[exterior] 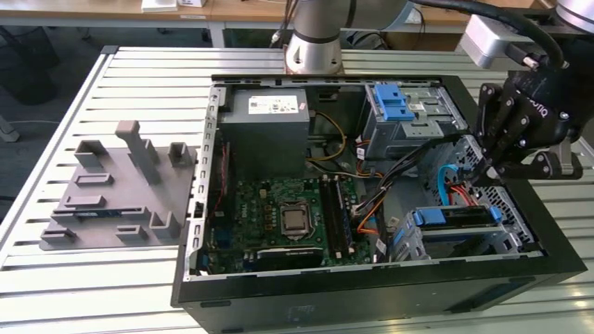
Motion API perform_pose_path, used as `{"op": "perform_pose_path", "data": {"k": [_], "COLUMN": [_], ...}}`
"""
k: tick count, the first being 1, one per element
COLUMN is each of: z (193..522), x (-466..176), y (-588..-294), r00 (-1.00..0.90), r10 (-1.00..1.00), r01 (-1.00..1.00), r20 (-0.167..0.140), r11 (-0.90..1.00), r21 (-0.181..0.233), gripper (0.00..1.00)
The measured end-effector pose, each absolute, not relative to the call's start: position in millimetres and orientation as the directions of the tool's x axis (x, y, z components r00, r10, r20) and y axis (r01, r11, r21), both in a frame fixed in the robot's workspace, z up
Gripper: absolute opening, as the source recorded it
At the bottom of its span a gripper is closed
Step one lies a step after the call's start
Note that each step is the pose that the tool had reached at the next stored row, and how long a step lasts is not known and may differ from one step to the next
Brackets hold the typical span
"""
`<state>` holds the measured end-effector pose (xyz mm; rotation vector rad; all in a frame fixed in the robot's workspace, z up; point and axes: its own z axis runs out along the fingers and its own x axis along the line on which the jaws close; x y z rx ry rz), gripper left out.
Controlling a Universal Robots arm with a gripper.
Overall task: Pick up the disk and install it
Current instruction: 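Insert the second disk wire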
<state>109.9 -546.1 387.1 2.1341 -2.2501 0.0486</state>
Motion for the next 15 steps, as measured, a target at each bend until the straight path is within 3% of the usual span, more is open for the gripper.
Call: {"op": "perform_pose_path", "data": {"k": [15], "z": [386.0], "x": [109.9], "y": [-524.1], "r00": [-0.053], "r10": [-0.997], "r01": [-0.999], "r20": [0.051], "r11": [0.053], "r21": [0.005], "gripper": [0.11]}}
